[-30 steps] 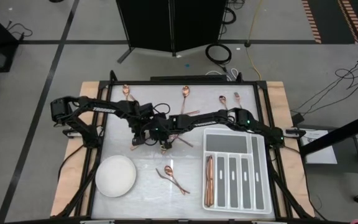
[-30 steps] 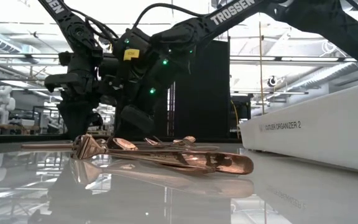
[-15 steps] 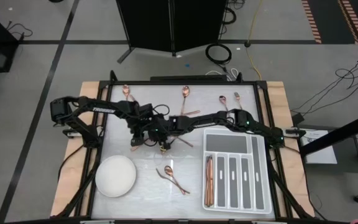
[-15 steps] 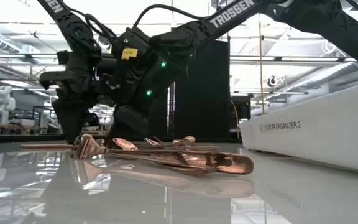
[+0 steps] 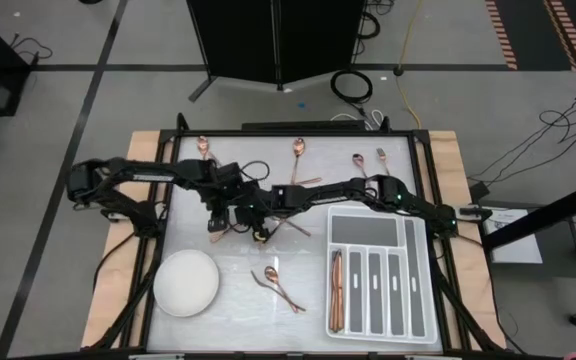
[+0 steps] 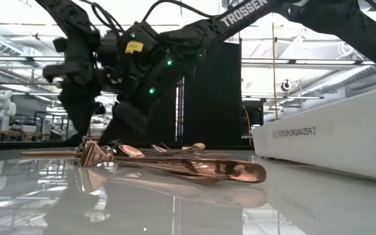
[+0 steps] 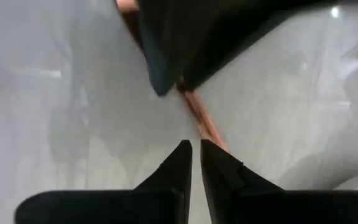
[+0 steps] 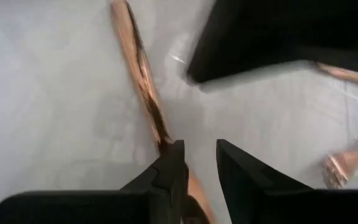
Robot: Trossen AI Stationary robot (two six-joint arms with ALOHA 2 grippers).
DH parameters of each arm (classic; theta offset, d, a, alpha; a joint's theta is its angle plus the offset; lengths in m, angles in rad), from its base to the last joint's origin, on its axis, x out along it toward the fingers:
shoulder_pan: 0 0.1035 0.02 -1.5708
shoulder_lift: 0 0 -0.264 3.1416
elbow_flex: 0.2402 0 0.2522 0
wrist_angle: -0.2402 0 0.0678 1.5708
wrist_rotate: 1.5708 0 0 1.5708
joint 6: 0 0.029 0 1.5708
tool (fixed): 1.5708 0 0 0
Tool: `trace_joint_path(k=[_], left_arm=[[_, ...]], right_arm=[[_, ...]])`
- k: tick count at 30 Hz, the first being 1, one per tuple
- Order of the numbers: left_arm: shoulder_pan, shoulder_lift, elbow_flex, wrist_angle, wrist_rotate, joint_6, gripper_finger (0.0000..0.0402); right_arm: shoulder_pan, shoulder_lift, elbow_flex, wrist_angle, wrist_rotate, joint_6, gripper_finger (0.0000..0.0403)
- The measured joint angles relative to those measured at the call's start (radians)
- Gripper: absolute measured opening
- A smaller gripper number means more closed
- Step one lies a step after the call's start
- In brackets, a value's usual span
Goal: Sort silverware
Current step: Put the brown knife in the white silverware organizer
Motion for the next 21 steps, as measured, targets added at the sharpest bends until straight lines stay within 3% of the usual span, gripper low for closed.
trace_joint_path(k=[11,15,21], left_arm=[[0.004,-0.216,-0.054,-0.037,-0.104,-0.195,0.0034],[0.000,-0.277,-0.055,-0.046,-0.148,-0.237,0.0034],[0.045,-0.334,-0.055,-0.047,-0.309,-0.279,0.0047]], right_arm=[[0.010,-0.080,0.000,-0.010,-0.214,-0.015,0.0086],[0.001,-0.079,0.000,-0.005,-0.219,-0.016,0.0086],[-0.014,-0.079,0.000,0.000,-0.216,-0.014,0.0086]])
